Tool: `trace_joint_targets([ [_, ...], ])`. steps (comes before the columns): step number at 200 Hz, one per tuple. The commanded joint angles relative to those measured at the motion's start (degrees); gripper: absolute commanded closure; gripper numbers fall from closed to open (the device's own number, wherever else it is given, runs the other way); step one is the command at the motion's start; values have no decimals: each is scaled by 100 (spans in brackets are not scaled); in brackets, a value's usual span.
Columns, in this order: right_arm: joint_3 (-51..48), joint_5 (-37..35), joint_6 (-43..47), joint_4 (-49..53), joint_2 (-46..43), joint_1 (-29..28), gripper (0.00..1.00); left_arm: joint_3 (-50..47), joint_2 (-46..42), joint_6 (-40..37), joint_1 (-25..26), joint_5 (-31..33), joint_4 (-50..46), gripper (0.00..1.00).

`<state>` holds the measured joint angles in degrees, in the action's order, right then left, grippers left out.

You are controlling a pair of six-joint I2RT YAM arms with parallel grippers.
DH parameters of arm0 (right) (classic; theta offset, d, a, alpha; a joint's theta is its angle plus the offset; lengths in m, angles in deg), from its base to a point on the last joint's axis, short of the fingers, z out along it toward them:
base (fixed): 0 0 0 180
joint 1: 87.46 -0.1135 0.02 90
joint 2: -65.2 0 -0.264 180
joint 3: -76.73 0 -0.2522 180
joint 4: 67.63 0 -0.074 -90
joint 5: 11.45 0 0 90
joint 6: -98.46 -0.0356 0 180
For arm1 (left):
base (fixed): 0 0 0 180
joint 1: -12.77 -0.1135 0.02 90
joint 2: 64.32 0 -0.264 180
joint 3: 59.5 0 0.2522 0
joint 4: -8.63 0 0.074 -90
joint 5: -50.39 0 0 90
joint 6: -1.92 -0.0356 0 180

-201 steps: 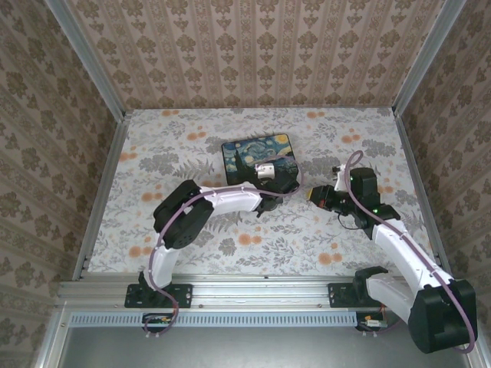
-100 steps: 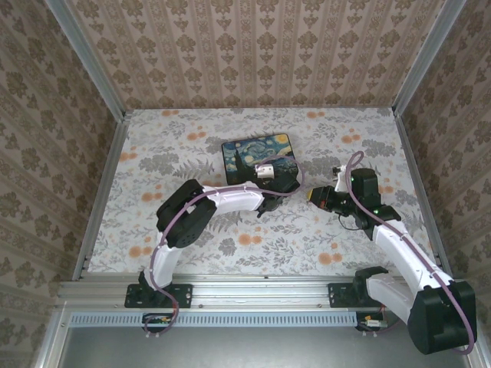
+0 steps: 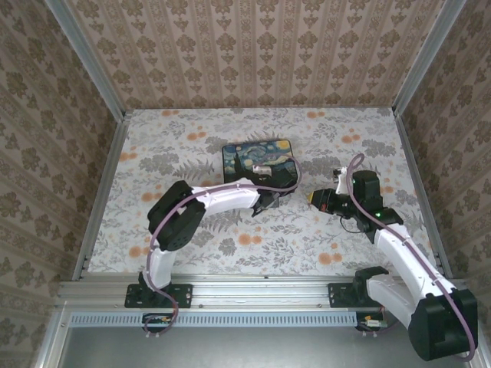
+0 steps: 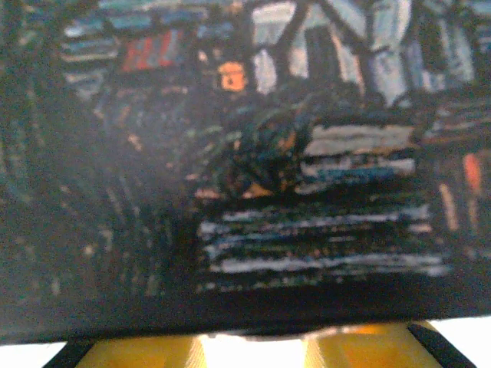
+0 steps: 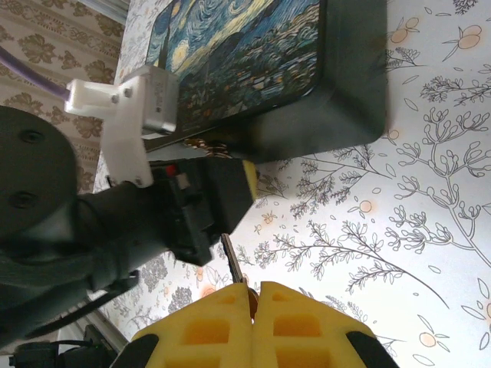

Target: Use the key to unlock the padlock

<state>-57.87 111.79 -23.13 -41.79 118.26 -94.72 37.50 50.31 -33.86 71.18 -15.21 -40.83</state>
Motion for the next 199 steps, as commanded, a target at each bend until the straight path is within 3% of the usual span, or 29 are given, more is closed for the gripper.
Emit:
trace_joint_targets([
  [1, 123, -9, 184, 298, -182, 41, 100, 526, -578, -210, -37, -496, -987, 76],
  [82, 858, 229, 491, 1258, -598, 40, 100, 2064, -647, -184, -200, -2029, -3359, 79],
  [148, 1050, 216, 429, 1804, -1021, 32, 100, 3685, -178, 2, -464, -2655, -4899, 80],
  [170, 1148, 304, 382, 1833, -1104, 32, 100, 3790, -93, 237, -581, -3268, -5051, 80],
  [199, 1187, 350, 370, 1830, -1150, 32, 100, 4006, 111, 210, -647, -3369, -5183, 81],
])
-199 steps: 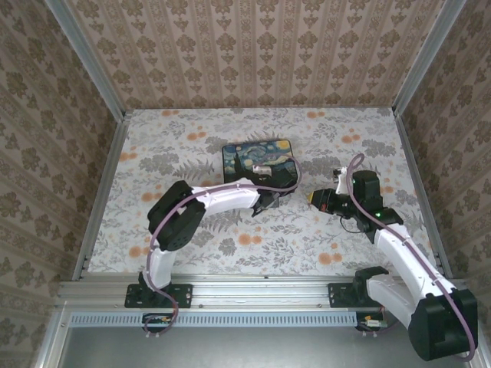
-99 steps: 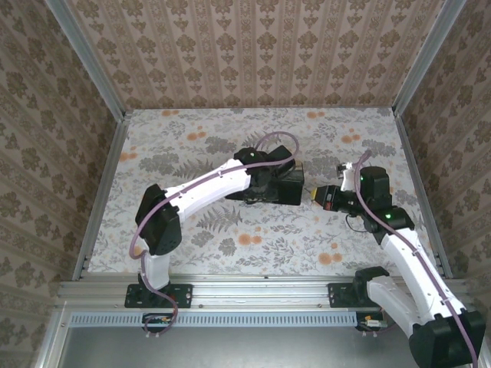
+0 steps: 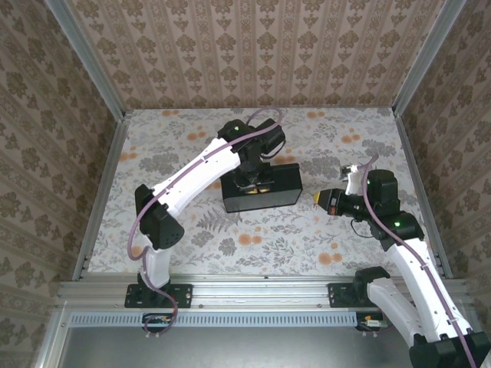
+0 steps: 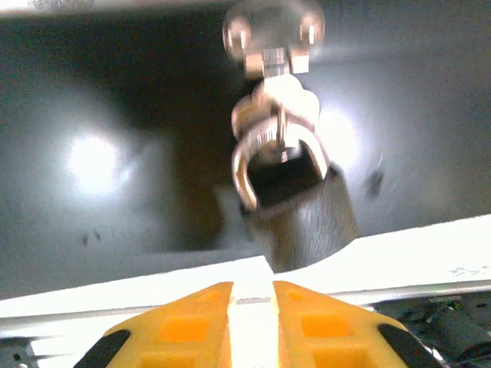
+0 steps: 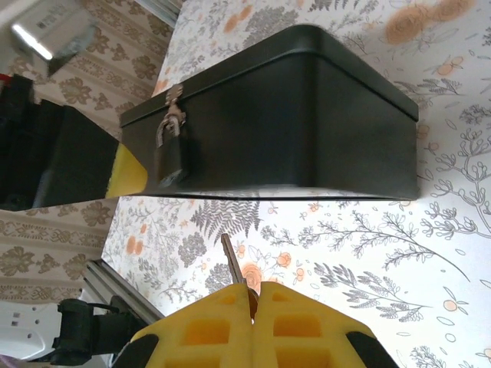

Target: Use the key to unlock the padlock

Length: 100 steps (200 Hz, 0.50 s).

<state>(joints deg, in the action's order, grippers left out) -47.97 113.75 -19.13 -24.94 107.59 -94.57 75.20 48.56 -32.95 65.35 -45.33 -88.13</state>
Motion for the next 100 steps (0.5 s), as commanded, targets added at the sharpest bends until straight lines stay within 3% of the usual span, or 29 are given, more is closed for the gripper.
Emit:
trace_joint_targets([
  [1, 192, 153, -33, 147, -82, 17, 100, 245, 295, 110, -63, -354, -453, 81],
  [62, -181, 401, -599, -416, -105, -137, 100, 1139, 321, -581, -284, -39, -81, 65],
  [100, -287, 208, -1082, -1132, 87, -661, 100, 599, -363, -1293, -642, 145, 751, 63],
])
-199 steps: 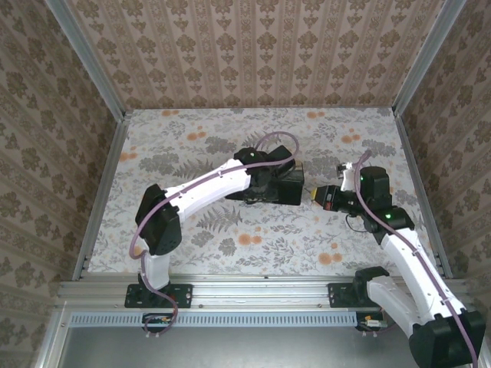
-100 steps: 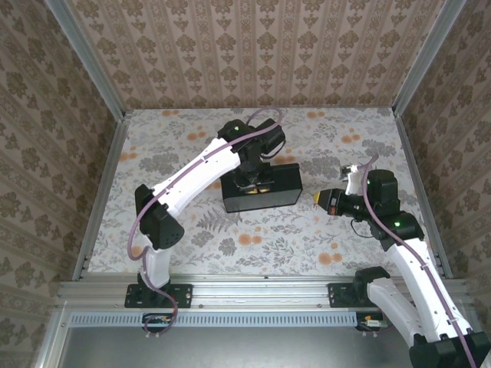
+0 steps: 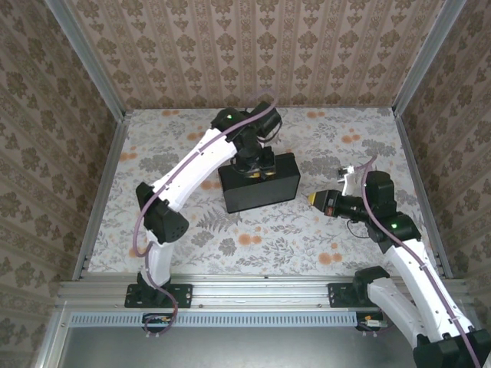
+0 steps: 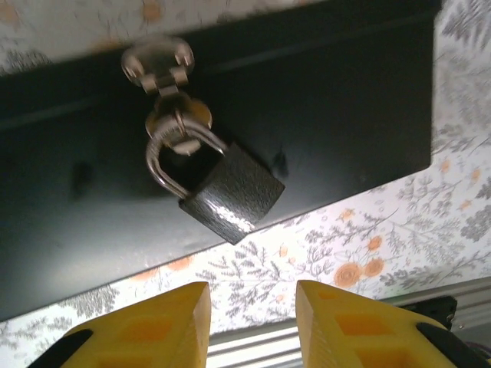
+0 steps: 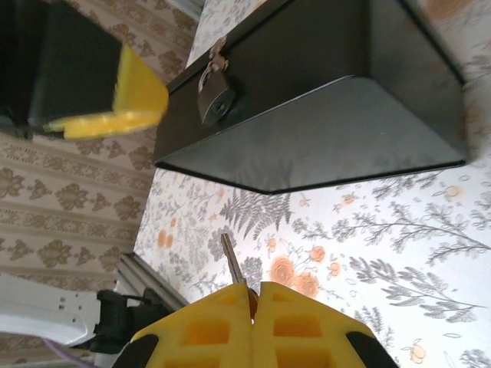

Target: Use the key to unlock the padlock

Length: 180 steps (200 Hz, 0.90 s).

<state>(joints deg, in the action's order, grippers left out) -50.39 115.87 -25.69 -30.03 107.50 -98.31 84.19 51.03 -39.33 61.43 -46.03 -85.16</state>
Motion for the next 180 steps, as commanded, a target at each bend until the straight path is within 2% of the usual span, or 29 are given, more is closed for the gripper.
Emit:
trace_joint_targets([
  [1, -44, -9, -435, -637, 108, -309, 100, -322, -632, -691, -260, 195, 493, 62],
  [19, -65, -20, -552, -1072, 323, -606, 100, -682, -883, -1522, -595, -154, 906, 61],
  [36, -79, 117, -597, -1435, 582, -710, 100, -629, -930, -3172, -876, -329, 1067, 53],
  [44, -65, 148, -597, -1503, 710, -704, 100, -747, -1028, -4260, -928, -395, 1197, 50],
  [60, 19, 72, -496, -1408, 856, -691, 100, -1630, -1443, -6094, -918, -506, 1778, 42],
  [73, 73, 60, -428, -1348, 923, -684, 100, -2462, -1816, -7129, -965, -702, 2406, 35],
  [82, 111, 97, -396, -1328, 978, -682, 100, -2971, -2061, -7809, -1085, -1133, 2711, 32],
  [92, 123, 156, -374, -1316, 1039, -688, 100, -3615, -2374, -8721, -1268, -1986, 3075, 30],
  [101, 115, 213, -326, -1313, 1099, -685, 100, -4237, -2704, -9464, -1451, -2766, 3542, 23],
  [115, 88, 278, -260, -1283, 1217, -669, 100, -4825, -2980, -9760, -1825, -3927, 4337, 15],
  [129, 72, 329, -197, -1220, 1345, -659, 100, -4628, -2818, -10008, -2134, -4788, 4214, 15],
  [180, 299, 415, 59, -1128, 1757, -624, 100, -2972, -1366, -11579, -1983, -5139, 2200, 18],
])
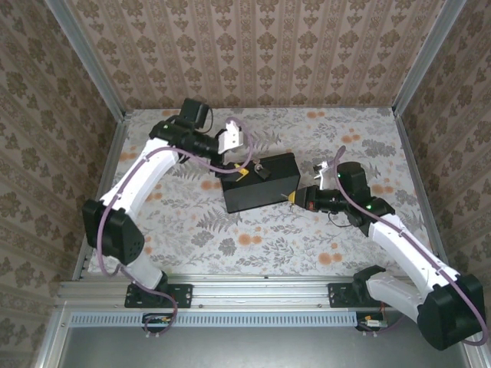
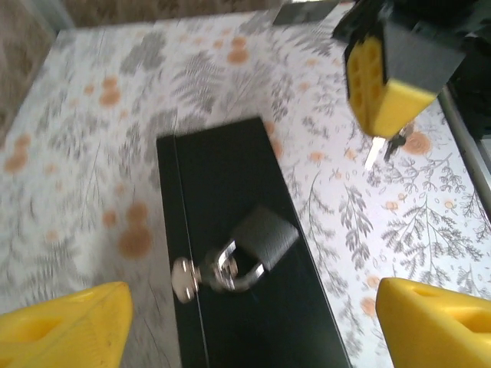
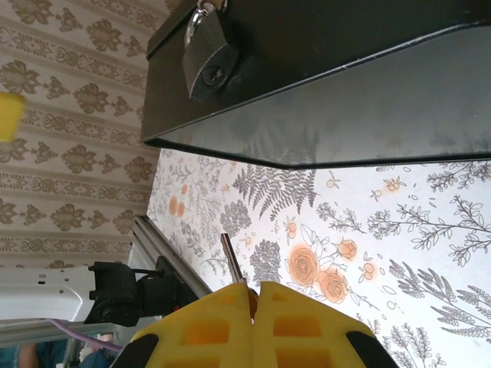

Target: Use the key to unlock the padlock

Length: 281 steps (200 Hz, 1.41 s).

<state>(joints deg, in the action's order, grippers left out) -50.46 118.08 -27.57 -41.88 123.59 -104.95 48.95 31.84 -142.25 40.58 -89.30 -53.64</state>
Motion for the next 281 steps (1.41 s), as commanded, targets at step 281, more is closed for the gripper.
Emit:
trace_joint_targets([
  [281, 639, 954, -23, -602, 969, 308, 100, 2152, 2567, -2616, 576, -235, -2576, 48],
])
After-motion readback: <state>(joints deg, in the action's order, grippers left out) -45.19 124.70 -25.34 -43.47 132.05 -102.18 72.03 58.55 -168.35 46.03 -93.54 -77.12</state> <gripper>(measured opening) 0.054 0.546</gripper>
